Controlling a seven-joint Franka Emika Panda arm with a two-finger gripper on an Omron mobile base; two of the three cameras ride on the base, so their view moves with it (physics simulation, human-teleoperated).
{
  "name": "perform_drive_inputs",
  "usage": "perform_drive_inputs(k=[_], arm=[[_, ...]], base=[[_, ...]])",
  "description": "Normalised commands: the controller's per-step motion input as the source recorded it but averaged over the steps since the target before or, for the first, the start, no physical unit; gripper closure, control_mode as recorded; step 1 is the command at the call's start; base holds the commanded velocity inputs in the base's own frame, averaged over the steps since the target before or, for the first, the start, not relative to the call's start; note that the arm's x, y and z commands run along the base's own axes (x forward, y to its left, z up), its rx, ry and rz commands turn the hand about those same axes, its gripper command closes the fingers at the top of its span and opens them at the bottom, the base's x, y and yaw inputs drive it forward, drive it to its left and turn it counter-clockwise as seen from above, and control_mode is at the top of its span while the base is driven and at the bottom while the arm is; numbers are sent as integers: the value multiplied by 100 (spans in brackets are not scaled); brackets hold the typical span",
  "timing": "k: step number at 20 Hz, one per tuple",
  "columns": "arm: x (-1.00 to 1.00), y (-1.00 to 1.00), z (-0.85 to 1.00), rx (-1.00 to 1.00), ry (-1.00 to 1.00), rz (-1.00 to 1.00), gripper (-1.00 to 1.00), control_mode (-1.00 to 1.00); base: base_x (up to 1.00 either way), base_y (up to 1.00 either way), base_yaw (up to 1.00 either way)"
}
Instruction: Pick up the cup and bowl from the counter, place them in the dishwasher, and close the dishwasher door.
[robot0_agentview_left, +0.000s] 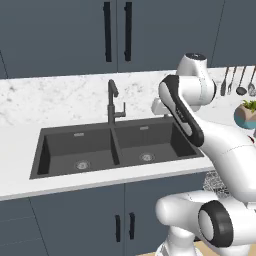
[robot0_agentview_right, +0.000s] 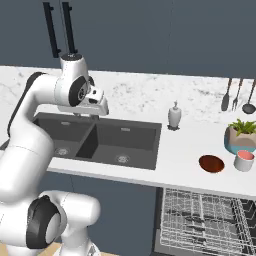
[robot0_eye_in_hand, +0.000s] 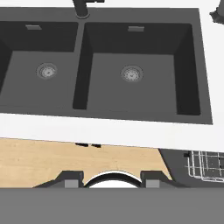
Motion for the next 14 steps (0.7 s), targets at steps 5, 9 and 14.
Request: perform_drive_inputs(k=[5,9,14], arm=[[0,0,0,0,0,0,-100,100],[0,0,0,0,0,0,-100,100],[0,0,0,0,0,0,-100,100]], base=[[-2,0,0],[-6,0,-34],[-4,3,-70]])
